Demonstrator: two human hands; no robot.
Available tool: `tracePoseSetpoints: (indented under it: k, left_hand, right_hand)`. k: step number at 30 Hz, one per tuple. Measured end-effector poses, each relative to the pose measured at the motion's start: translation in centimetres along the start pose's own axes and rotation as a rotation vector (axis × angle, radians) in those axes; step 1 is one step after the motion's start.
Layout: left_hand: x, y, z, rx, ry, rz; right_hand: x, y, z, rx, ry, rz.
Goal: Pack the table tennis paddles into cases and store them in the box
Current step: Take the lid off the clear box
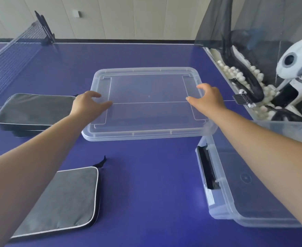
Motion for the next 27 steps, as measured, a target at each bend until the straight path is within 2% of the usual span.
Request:
tracePoseSetpoints:
  k: [6, 11, 14, 17, 27]
  left_hand:
    - [-5.9, -4.3, 3.8, 0.082, 0.076, 0.031]
    - [-8.8, -9.7, 6.7, 0.008, 0.068, 0.110]
    - [-9.6, -13.0, 8.2, -0.046, 0.048, 0.181]
    - [-10.1, -15.2, 9.5, -0.077, 0.055, 0.227]
    - [-9.5, -18.0, 11.7, -0.249, 0.050, 0.334]
  right_hand:
    - [-6.5, -6.4, -0.3, -0.017, -0.065, 0.116]
    - [-9.8, -12.1, -3.3, -0.014, -0.132, 0.145]
    - [-10.8, -15.3, -4.4, 0.080, -0.158, 0.180]
    - [-11.5, -17.3, -5.3, 0.182, -0.201, 0.200]
    - [-11.1, -21.4, -8.4, 0.260, -0.227, 0.263]
Point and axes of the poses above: each hand's wrist, its own x-axis away from the middle knuckle, its own y-axis out of the back of the hand, z = x × y, the point moved 9 cm from there along -x, towards the middle knuckle, and after that the axes turned 6 degrees about -y, right-handed, at the moved point
